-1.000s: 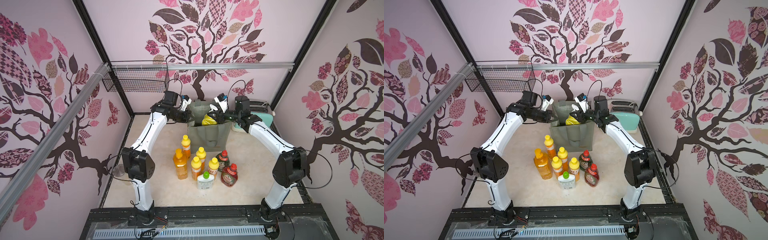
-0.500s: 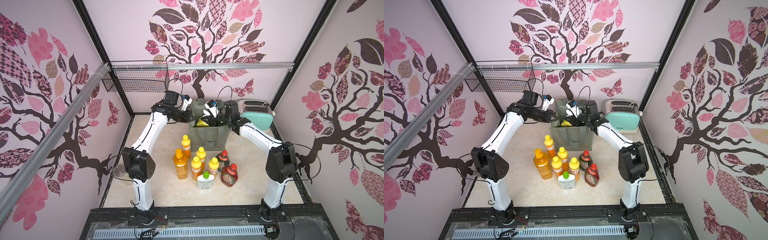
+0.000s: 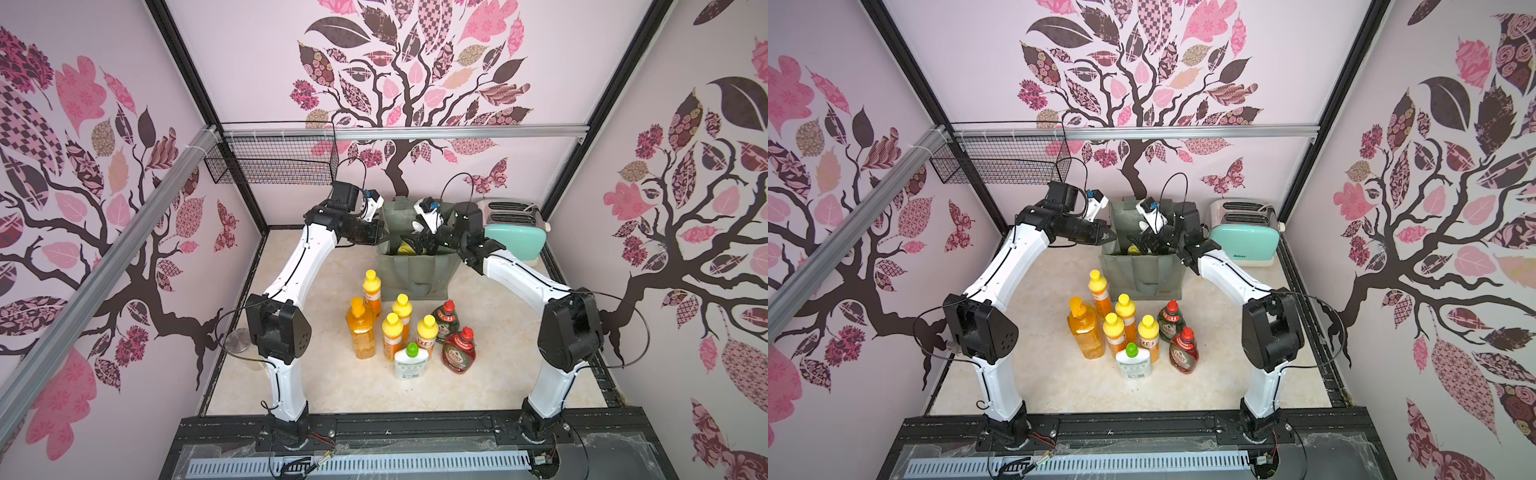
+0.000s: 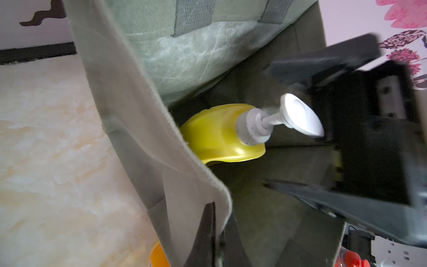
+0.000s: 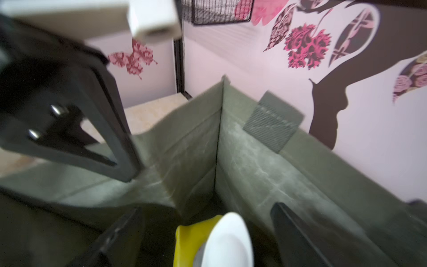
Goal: Pack dish soap into the shopping bag
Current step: Place the bottle of dish soap in the shopping bag, then adjust the bottle of dish soap in the shopping bag.
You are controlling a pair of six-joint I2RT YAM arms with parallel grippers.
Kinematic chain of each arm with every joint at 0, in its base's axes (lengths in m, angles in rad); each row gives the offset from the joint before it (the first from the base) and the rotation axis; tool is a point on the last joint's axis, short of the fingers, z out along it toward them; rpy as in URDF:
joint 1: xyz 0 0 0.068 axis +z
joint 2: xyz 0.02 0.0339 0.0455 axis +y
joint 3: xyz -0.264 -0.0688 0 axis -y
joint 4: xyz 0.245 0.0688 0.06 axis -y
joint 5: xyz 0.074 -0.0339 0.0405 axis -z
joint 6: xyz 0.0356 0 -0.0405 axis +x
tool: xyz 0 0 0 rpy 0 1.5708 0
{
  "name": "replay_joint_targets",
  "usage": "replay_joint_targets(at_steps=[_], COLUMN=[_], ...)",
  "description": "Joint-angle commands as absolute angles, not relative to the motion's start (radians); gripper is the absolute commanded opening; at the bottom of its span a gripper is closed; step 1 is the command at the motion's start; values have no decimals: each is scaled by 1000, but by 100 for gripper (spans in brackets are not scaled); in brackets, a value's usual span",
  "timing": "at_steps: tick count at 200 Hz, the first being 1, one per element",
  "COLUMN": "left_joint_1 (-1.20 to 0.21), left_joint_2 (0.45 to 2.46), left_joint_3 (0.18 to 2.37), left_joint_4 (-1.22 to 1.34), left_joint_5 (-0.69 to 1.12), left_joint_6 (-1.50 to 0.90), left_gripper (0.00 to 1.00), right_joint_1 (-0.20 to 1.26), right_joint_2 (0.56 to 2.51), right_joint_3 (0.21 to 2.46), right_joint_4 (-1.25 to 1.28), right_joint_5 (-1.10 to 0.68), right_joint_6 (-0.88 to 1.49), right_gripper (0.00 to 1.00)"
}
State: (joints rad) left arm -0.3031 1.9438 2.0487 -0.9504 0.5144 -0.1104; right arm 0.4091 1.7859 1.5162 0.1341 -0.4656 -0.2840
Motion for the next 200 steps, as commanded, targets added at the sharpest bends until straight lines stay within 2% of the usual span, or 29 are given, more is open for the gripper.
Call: replay_joint_targets(at_steps=[1,5,28,54,86,111,153,177,200], left_joint_1=[-314,-315,-335,-375,-414,-419,-419,-420,-423], left_joint_2=[1921,1918,1884,1825,1715,1634,1621,1597,1576], left_joint_3=[2027,2025,2001,1957,1825,1732,1661,1614,1570], left_joint_4=[-925,-924,-926,-938,-901,-832,-803,-773,-739], left_joint_5=[442,432,353,273,200,186,190,197,212], left_joint_6=[-130,-134,-147,-159,-185,-218,-235,-248,-266], left_gripper=[0,1,26,47,63,69,69,70,70], right_joint_1=[406,406,406,406,410,437,437,436,438], right_joint_2=[1665,1650,1581,1529,1491,1491,1562,1582,1555], right_joint_3=[1550,1555,1605,1657,1657,1642,1637,1623,1554], right_joint_4=[140,124,1,-181,-340,-431,-549,-615,-630], right_joint_5=[-375,-359,-290,-244,-299,-315,-260,-222,-191], right_joint_6=[-257,-251,-195,-97,39,83,106,104,113], right_gripper=[100,99,100,99,79,67,53,41,40])
